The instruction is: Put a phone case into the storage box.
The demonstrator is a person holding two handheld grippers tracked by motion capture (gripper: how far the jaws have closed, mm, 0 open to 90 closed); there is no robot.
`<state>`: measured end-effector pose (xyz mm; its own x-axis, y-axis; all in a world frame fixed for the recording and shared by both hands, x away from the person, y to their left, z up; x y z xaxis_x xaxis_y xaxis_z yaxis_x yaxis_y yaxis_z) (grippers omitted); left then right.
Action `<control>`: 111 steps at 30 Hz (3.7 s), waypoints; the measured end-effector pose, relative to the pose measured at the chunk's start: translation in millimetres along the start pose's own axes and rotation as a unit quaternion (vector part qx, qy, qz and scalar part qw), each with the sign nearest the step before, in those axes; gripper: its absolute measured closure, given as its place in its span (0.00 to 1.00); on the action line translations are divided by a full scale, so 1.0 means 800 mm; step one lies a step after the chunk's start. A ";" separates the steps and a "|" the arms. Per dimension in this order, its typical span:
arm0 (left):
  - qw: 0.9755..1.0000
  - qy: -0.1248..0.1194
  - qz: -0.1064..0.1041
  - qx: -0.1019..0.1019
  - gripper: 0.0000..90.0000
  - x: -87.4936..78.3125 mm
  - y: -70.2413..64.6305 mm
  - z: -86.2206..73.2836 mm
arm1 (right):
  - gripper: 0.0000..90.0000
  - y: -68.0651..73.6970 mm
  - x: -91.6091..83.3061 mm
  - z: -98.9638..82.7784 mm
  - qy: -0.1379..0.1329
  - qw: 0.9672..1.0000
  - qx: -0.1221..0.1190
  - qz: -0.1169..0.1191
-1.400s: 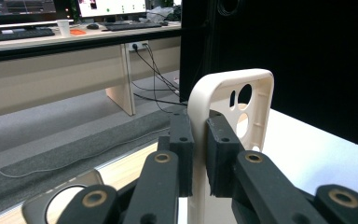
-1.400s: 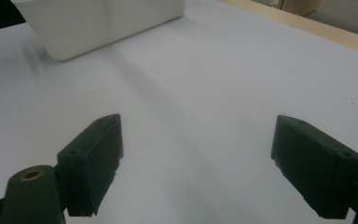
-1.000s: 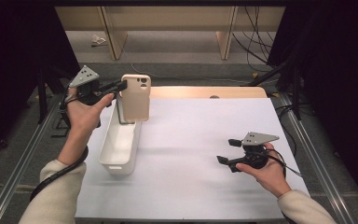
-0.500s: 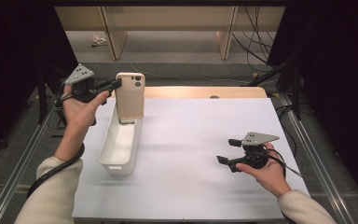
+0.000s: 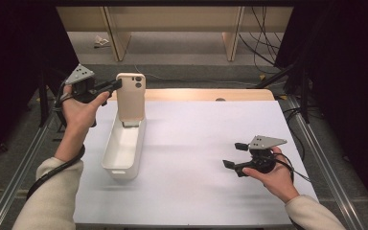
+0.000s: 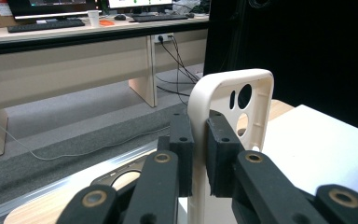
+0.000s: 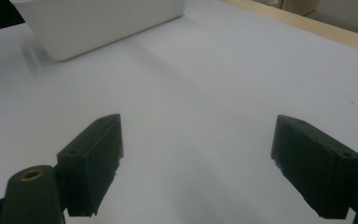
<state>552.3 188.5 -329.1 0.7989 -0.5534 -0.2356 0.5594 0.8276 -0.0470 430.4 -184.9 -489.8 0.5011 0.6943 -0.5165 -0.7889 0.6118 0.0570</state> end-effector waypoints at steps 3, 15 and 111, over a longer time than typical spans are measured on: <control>1.000 0.003 0.003 -0.002 0.91 0.001 0.004 -0.003 | 0.20 0.000 0.000 0.000 0.001 1.000 0.000 0.000; 1.000 0.001 0.006 -0.007 0.91 0.006 0.015 -0.008 | 0.20 0.000 0.000 -0.001 0.002 1.000 0.000 0.000; 0.999 0.026 0.021 -0.028 0.91 0.037 0.059 -0.064 | 0.20 0.001 0.001 -0.001 0.001 1.000 -0.001 0.002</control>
<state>591.4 215.9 -387.9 0.8083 -0.5129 -0.2890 0.5108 0.8551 -0.0889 430.1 -184.0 -490.6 0.4968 0.6968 -0.5173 -0.7924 0.6074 0.0571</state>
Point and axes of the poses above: each handheld gripper's, and its own axes: x roughly forward along the jaws, z roughly out of its top, y roughly to its left, the point moved 10 cm from there along x, roughly forward along the jaws, and after that the axes turned 1 degree about -z, right-handed, at the moved point
